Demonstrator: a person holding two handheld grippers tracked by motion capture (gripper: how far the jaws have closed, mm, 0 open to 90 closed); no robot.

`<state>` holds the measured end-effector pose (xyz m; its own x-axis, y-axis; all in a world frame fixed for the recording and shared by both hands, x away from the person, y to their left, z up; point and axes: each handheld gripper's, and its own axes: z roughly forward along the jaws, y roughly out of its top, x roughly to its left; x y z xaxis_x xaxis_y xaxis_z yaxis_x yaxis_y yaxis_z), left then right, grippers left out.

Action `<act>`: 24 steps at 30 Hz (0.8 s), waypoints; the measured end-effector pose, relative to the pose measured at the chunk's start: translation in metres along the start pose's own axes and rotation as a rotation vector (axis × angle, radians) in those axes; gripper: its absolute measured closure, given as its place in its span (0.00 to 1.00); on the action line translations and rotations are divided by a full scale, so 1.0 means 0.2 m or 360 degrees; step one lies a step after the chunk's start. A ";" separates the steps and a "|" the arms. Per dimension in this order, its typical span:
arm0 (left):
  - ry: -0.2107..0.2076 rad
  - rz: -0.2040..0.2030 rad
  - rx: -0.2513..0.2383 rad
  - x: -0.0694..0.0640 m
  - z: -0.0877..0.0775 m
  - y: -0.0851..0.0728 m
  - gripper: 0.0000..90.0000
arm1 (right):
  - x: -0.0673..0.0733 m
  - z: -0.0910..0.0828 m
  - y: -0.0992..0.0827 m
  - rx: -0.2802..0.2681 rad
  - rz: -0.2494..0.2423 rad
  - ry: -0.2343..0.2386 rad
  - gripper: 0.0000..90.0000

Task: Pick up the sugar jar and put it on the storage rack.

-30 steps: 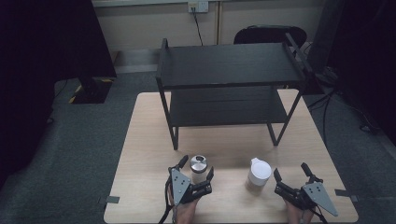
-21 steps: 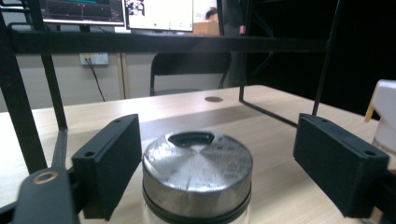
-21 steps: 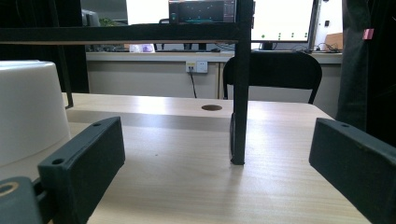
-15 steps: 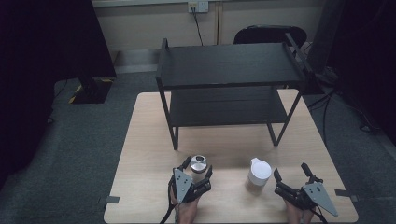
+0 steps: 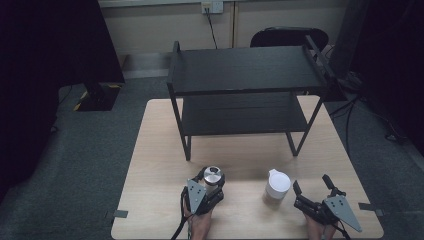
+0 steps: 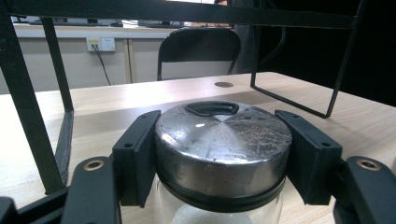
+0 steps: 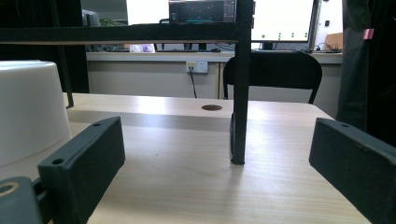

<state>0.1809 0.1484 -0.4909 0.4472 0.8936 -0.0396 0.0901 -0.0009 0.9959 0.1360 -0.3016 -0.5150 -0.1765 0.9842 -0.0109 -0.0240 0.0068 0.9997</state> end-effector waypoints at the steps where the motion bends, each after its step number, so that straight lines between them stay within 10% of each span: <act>1: -0.0004 -0.0007 -0.0001 0.00 0.00 0.00 0.39 | 0.00 0.00 0.00 0.0000 0.0000 0.0000 0.03; 24: -0.0037 -0.0001 -0.0005 0.02 -0.01 0.02 0.39 | 0.00 0.00 0.00 0.0000 0.0001 -0.0002 0.03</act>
<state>0.1820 0.1535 -0.4877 0.4676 0.8830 -0.0419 0.0876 0.0009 0.9962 0.1360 -0.3014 -0.5150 -0.1751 0.9845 -0.0104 -0.0239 0.0063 0.9997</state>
